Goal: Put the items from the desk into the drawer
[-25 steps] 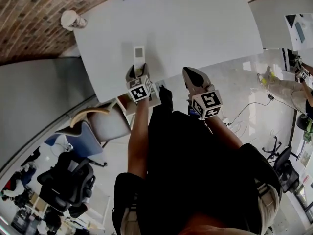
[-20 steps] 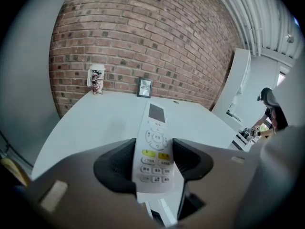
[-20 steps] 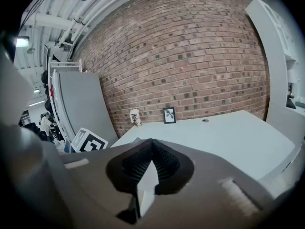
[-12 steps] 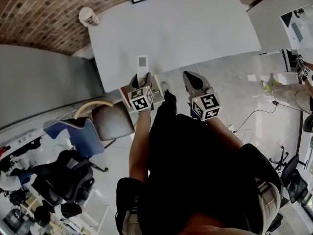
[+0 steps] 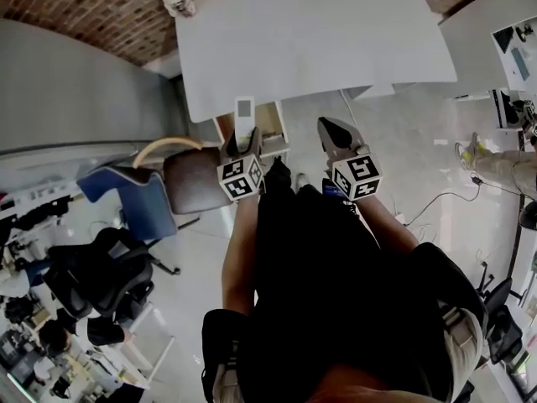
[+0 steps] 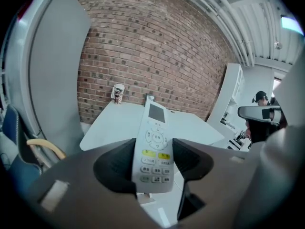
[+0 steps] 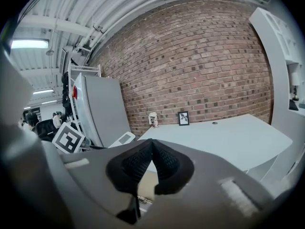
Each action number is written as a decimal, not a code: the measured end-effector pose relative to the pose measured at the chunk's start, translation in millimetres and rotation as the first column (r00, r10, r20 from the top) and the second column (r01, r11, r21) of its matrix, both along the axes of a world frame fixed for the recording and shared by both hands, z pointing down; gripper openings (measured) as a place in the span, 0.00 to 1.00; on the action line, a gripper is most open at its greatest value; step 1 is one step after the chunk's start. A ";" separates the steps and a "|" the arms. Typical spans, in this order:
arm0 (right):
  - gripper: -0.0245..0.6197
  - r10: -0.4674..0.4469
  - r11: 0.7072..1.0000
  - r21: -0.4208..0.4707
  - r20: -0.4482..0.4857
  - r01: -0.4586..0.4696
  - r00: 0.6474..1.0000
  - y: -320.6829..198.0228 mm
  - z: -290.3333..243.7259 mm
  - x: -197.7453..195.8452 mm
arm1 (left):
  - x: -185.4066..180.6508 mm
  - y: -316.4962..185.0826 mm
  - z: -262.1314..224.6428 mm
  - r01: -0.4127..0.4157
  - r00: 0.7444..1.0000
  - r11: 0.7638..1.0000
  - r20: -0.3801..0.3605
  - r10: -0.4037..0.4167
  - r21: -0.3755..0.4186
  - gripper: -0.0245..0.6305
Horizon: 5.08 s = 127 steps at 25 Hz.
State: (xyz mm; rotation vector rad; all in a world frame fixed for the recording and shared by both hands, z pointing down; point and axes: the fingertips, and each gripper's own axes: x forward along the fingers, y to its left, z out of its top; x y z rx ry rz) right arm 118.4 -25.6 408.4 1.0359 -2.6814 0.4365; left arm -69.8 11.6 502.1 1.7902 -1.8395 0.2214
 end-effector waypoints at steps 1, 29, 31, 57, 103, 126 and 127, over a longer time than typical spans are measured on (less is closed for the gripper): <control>0.05 -0.008 1.000 0.000 0.002 0.008 1.000 4.0 0.3 -4.0 | -4.3 6.8 -1.9 0.009 1.000 1.000 -0.001 -0.009 0.005 0.42; 0.05 -0.045 0.991 -0.130 -0.131 0.028 0.990 28.0 99.3 -117.6 | -77.2 70.3 150.6 0.029 0.982 0.975 -0.174 -0.069 -0.220 0.42; 0.05 -0.046 0.989 -0.147 -0.141 0.025 0.989 31.1 113.8 -119.3 | -77.9 70.6 171.5 0.029 0.981 0.971 -0.179 -0.073 -0.238 0.42; 0.05 -0.002 0.951 -0.303 -0.213 -0.064 0.977 53.0 260.3 -108.7 | -80.1 58.8 359.9 -0.012 0.976 0.877 -0.195 -0.093 -0.480 0.42; 0.05 -0.005 0.959 -0.278 -0.212 -0.055 0.977 50.1 207.9 -121.7 | -68.8 66.9 316.9 -0.082 0.963 0.812 -0.255 -0.084 -0.578 0.23; 0.05 -0.112 0.993 -0.031 -0.057 0.110 0.992 40.3 7.2 -115.8 | -61.7 38.7 -90.3 -0.006 1.000 0.984 -0.029 0.012 0.180 0.06; 0.05 -0.111 0.994 -0.022 -0.050 0.110 0.993 41.3 1.3 -114.3 | -59.3 41.8 -105.3 -0.009 1.000 0.975 -0.018 0.014 0.222 0.06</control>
